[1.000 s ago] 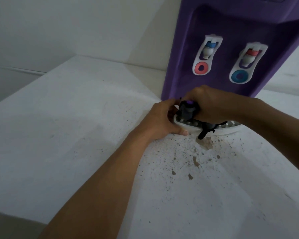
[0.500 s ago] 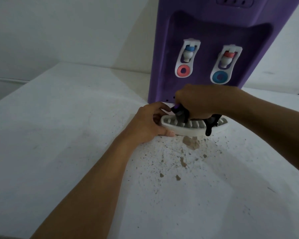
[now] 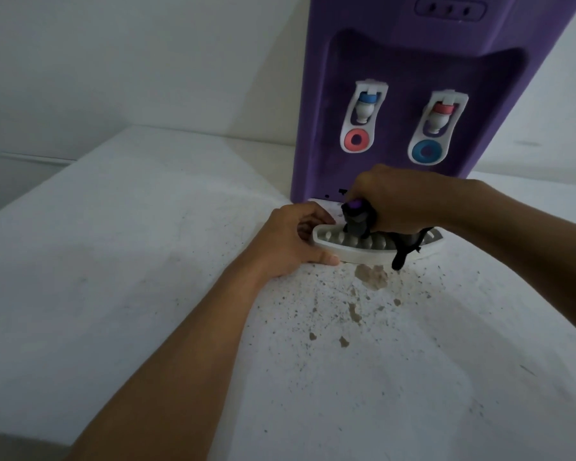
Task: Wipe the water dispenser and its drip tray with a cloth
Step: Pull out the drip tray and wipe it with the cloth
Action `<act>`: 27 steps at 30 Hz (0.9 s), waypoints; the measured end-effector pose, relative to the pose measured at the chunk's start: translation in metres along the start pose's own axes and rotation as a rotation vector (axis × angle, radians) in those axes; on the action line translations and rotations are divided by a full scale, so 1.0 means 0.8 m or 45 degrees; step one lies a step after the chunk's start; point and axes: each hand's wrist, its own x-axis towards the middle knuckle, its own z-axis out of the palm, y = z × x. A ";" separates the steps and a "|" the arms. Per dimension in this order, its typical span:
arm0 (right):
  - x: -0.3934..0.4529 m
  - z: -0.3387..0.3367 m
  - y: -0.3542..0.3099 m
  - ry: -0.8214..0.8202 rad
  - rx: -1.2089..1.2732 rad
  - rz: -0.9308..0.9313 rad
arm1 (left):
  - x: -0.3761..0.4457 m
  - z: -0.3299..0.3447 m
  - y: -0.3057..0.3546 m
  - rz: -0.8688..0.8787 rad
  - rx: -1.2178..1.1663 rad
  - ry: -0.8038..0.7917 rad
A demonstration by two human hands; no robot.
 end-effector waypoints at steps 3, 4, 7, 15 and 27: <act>-0.008 -0.006 0.011 -0.074 -0.022 0.028 | 0.000 0.000 -0.001 0.014 0.000 -0.002; -0.011 -0.008 0.015 -0.091 -0.041 0.044 | 0.001 -0.001 -0.001 0.024 0.007 0.003; -0.017 -0.010 0.027 -0.113 -0.050 0.072 | 0.003 0.000 -0.003 0.045 0.012 -0.008; -0.012 -0.002 0.018 -0.007 0.000 -0.033 | 0.004 -0.001 -0.002 0.011 -0.003 0.003; -0.042 -0.006 0.056 -0.193 -0.257 -0.038 | 0.002 0.000 0.001 0.065 0.014 -0.016</act>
